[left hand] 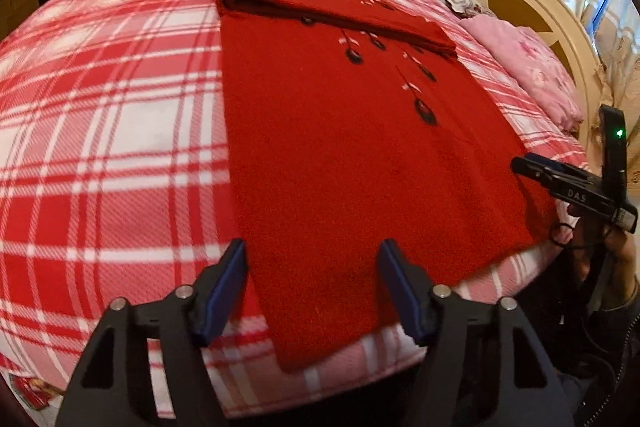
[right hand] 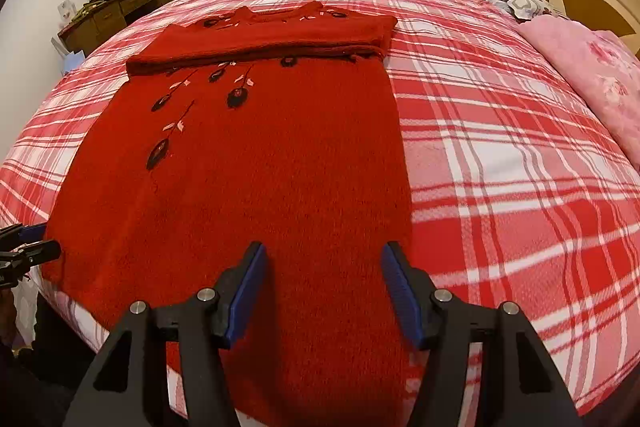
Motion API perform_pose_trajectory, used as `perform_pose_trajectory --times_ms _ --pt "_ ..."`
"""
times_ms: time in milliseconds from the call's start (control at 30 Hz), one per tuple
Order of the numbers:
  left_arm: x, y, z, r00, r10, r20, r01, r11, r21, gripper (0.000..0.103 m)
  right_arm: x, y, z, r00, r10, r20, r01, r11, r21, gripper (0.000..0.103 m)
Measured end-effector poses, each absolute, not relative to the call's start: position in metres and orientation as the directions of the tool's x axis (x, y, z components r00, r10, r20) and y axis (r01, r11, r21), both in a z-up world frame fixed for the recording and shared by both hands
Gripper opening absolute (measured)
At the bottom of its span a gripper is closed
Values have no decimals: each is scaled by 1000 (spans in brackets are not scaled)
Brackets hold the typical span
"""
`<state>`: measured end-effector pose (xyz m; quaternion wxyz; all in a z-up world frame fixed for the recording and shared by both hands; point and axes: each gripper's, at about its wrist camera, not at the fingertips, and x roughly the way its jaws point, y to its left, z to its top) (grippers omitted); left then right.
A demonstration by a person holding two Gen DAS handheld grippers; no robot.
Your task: Fold small clothes
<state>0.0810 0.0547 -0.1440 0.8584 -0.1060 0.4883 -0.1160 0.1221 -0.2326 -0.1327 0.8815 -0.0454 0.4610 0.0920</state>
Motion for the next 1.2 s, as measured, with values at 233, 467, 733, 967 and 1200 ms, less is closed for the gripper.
perform_pose_trajectory --times_ms 233,467,733,967,1200 --pt "74 53 -149 475 -309 -824 85 948 -307 61 117 -234 -133 570 126 -812 -209 978 5 61" --pt "73 52 -150 482 -276 -832 70 958 -277 50 114 -237 -130 565 141 -813 -204 978 27 61" --pt "67 62 -136 529 -286 -799 108 957 -271 8 98 -262 -121 564 136 -815 -160 986 54 61" --pt "66 71 -117 564 -323 -760 126 943 -308 8 79 -285 -123 539 195 -819 -140 980 141 61" --pt "64 76 -117 562 -328 -760 112 940 -323 8 72 -281 -128 484 305 -820 -185 952 245 49"
